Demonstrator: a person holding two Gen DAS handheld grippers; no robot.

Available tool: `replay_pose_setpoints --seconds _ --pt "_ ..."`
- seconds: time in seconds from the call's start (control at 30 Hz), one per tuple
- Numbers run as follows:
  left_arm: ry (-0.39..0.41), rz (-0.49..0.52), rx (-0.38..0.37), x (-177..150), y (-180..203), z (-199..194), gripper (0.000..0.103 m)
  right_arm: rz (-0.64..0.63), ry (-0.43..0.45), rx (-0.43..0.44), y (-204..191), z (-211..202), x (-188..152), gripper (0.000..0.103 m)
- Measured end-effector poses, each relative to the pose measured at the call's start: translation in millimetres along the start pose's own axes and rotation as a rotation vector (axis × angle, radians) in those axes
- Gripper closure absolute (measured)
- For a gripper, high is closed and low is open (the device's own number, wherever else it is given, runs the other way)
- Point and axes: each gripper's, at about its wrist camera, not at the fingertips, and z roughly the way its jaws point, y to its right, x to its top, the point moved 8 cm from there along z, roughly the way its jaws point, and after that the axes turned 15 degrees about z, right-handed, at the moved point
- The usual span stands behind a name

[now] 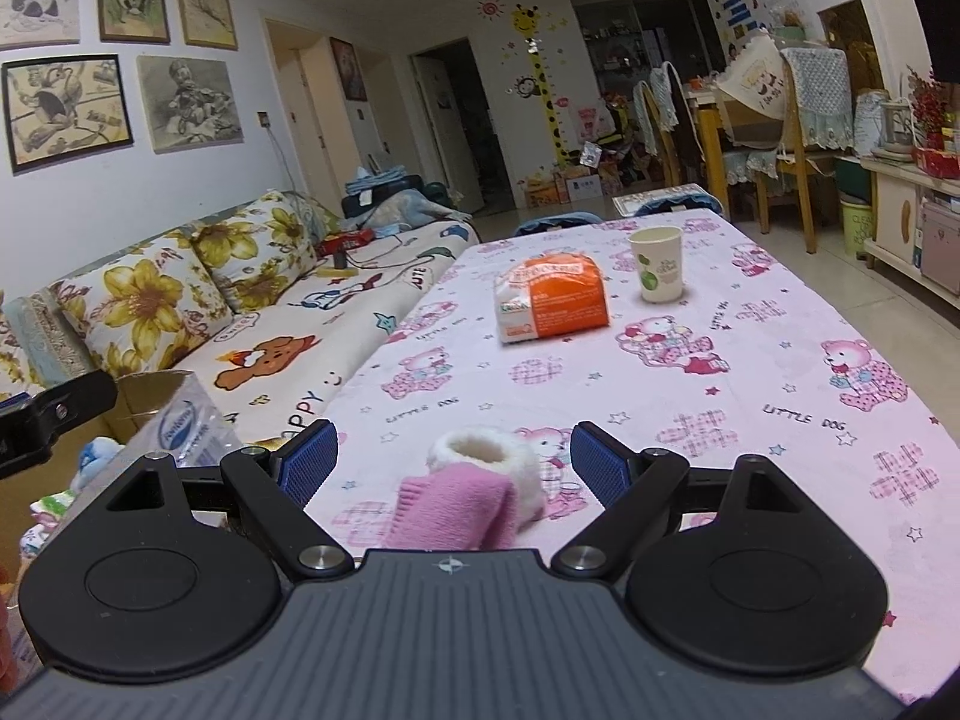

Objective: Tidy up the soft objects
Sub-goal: 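Move both tools back over the pink sock and white pompom, then grasp the white pompom with the left tool while the right tool grasps the pink sock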

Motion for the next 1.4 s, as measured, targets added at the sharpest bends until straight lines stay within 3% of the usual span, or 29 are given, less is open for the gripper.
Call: replay_pose_setpoints --seconds 0.4,0.6,1.2,1.4 --pt "-0.034 0.065 -0.052 -7 25 4 0.001 0.020 -0.007 -0.027 4 4 -3 0.000" --pt "-0.099 0.072 -0.127 -21 41 13 0.001 0.019 -0.035 -0.040 8 12 -6 0.000" --pt "-0.300 0.128 -0.227 -70 75 48 0.001 0.052 -0.204 0.007 5 40 -30 0.000" --pt "-0.327 0.131 -0.205 -77 71 55 0.006 0.073 -0.259 0.015 3 49 -39 0.000"
